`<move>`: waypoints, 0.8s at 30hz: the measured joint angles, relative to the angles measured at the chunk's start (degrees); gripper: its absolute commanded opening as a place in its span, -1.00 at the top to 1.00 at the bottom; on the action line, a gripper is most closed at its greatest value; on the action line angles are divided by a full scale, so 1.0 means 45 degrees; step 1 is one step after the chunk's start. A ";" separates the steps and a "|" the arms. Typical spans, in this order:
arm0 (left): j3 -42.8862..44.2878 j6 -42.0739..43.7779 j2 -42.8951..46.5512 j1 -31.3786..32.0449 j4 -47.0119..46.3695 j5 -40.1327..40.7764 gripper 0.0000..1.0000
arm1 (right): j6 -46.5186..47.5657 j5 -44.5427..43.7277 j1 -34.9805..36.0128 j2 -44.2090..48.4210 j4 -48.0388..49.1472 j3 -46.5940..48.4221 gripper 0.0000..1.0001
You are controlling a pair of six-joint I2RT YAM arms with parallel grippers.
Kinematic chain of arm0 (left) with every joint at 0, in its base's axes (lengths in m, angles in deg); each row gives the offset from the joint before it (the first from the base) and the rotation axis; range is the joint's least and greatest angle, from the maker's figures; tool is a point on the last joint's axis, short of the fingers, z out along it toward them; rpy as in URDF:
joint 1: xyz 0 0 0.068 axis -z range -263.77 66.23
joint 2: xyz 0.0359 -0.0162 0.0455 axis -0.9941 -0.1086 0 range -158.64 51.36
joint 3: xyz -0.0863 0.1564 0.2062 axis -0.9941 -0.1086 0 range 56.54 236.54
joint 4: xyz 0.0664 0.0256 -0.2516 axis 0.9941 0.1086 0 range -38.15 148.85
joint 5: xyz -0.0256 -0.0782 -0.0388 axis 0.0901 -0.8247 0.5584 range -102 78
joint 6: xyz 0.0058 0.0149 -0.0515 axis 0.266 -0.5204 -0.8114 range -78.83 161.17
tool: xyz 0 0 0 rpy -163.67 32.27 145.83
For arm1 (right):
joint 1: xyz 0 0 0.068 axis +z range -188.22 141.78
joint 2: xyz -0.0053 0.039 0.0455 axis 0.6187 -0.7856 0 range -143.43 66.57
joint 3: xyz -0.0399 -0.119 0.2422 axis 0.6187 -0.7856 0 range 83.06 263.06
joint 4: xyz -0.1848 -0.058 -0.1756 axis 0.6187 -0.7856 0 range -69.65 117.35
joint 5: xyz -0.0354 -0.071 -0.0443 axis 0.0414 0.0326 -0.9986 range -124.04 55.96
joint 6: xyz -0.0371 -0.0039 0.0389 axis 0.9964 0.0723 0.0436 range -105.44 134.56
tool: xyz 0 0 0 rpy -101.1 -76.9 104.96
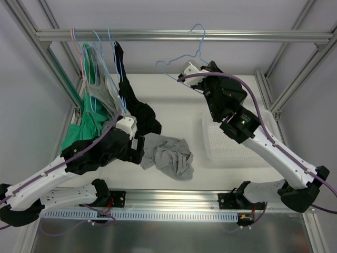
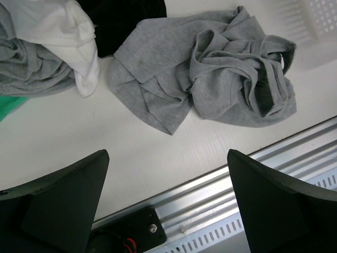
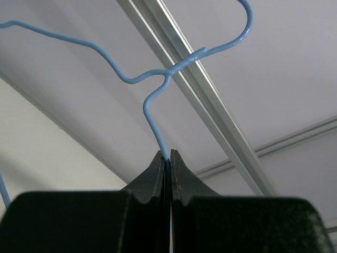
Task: Remove the tank top from the hanger
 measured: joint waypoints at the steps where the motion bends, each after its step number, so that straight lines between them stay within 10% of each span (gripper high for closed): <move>1: -0.0107 0.0015 0.0160 0.0000 0.0010 0.0107 -0.97 | 0.0044 0.0010 -0.0087 -0.0170 -0.0029 0.0228 0.99; 24: -0.1384 -0.0039 0.2302 0.0000 0.0000 0.0908 -0.97 | -0.0476 0.0947 -0.1787 -0.2458 -0.1729 0.2900 0.99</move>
